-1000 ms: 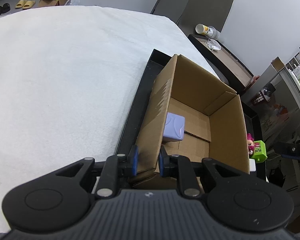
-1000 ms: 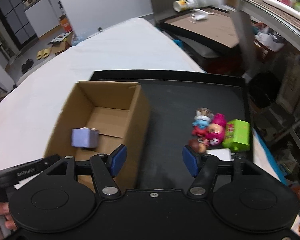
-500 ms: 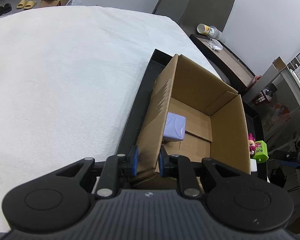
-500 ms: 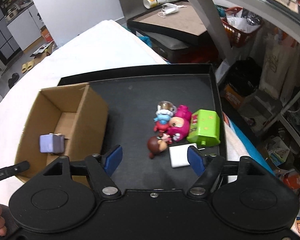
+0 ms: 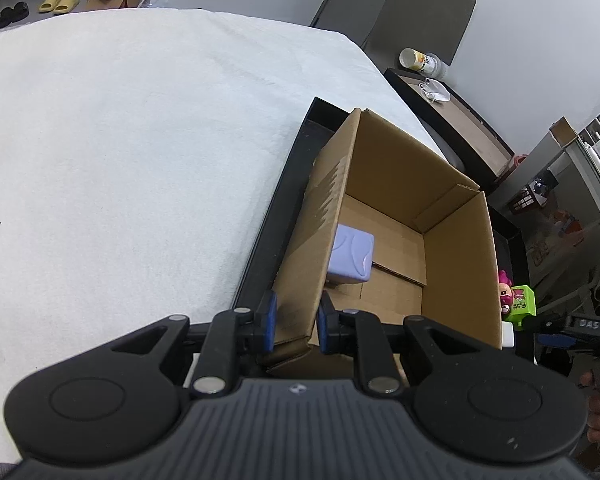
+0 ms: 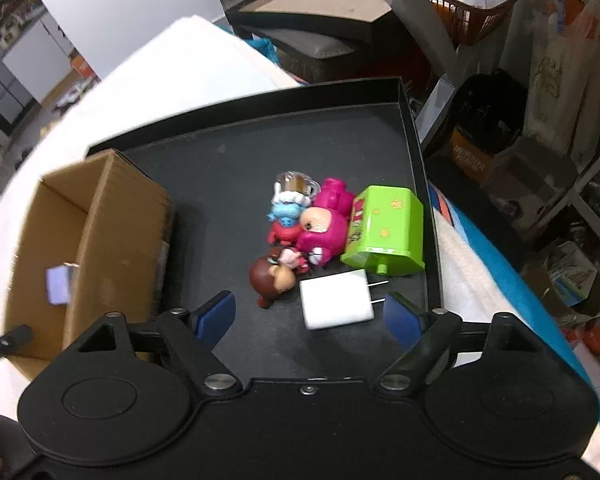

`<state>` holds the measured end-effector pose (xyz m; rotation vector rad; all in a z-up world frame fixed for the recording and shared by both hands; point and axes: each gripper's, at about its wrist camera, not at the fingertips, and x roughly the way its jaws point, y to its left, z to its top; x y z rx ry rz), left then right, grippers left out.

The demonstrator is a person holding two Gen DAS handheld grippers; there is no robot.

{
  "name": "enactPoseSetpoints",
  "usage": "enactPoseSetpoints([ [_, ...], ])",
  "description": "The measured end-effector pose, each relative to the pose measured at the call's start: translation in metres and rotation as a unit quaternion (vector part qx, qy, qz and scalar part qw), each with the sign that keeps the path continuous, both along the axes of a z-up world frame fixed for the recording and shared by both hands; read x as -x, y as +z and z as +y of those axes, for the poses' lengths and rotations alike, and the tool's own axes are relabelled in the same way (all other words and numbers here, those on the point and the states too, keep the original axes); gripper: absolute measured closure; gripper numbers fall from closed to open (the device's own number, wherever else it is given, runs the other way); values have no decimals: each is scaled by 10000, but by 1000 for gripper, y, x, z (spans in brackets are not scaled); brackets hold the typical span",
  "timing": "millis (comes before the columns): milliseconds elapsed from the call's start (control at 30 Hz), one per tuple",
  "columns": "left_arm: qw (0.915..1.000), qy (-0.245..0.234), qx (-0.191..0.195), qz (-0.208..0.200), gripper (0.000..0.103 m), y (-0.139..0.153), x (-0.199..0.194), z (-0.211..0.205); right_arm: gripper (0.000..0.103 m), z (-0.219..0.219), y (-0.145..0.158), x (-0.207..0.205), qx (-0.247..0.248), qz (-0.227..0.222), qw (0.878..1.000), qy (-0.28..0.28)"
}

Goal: Organize rigid objects
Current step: 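Move the right gripper back toward the white charger plug, then grasp the white charger plug with the right gripper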

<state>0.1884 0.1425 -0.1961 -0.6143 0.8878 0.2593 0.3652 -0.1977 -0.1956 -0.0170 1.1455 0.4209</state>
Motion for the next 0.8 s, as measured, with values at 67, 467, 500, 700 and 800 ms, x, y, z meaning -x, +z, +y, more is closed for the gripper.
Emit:
enactPoseSetpoints([
  [67,10000,-6,-28,12,84,0,-1,-1,22,0,-7,-4,78,80,9999,-8],
  [467,10000,35,-31,57,84,0,-2,-2,22,5,-29,-24,309,308,9989,156],
  [500,10000,36,-33,59,84,-1,-2,-2,22,6,-31,-25,352,324,9987,161],
  [700,10000,42,-33,65,84,-1,-3,-2,23,13,-41,-25,622,282,9974,211],
  [800,10000,42,-34,64,84,-1,-3,-2,41,12,-42,-24,526,311,9978,244],
])
